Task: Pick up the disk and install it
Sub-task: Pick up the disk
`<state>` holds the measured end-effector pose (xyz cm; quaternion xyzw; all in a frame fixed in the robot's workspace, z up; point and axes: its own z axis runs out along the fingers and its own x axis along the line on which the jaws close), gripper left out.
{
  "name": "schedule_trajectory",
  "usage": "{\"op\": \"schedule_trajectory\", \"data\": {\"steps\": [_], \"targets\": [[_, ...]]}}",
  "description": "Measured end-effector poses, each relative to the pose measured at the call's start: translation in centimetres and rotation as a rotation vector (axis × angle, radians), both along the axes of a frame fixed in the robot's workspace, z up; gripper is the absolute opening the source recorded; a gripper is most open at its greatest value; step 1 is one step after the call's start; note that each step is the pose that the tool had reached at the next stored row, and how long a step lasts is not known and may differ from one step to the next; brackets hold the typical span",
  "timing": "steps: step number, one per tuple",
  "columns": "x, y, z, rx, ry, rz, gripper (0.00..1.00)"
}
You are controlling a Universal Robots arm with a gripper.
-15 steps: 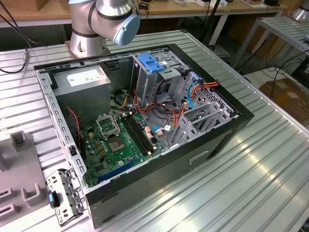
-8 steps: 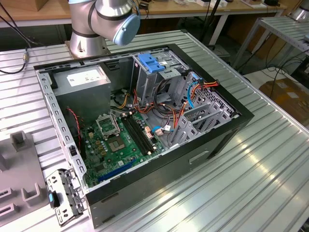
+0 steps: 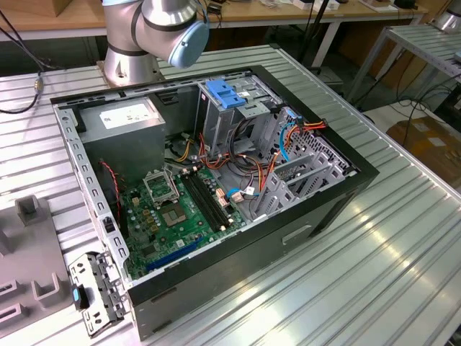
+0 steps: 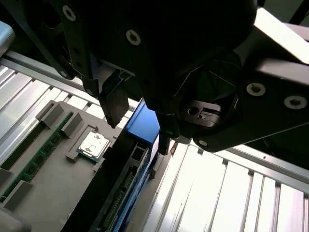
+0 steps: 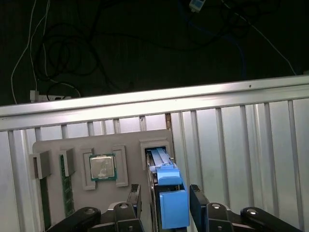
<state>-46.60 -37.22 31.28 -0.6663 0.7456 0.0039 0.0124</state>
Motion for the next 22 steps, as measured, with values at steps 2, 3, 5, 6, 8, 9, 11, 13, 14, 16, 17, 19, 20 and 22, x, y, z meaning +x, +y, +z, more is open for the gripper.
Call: {"op": "schedule_trajectory", "data": {"steps": [2, 3, 5, 6, 8, 9, 11, 13, 14, 16, 17, 19, 20, 22], "targets": [[-0.05, 0.06, -0.66, 0.0, 0.0, 0.0, 0.53], [-0.05, 0.1, -0.84, 0.0, -0.0001, 0.0, 0.53], [-0.05, 0.16, -1.25, 0.0, 0.0, 0.0, 0.53], [-0.05, 0.2, -1.45, 0.0, 0.0002, 0.0, 0.53], [-0.05, 0.21, -1.82, 0.0, 0.0002, 0.0, 0.53], [-0.06, 0.22, -1.87, 0.0, 0.0003, 0.0, 0.53], [-0.06, 0.22, -1.88, -0.0001, 0.0004, 0.0, 0.53], [-0.05, 0.3, -1.9, 0.0001, 0.0, 0.0, 0.53], [-0.05, 0.34, -1.9, 0.0, 0.0002, 0.0, 0.53], [-0.05, 0.41, -1.9, 0.0, 0.0002, 0.0, 0.53], [-0.05, 0.42, -1.9, 0.0, 0.0002, 0.0, 0.53], [-0.05, 0.56, -1.91, 0.0, 0.0003, 0.0, 0.53], [-0.05, 0.62, -1.92, 0.0001, 0.0001, 0.0, 0.53], [-0.05, 0.63, -1.92, 0.0, 0.0002, 0.0, 0.53]]}}
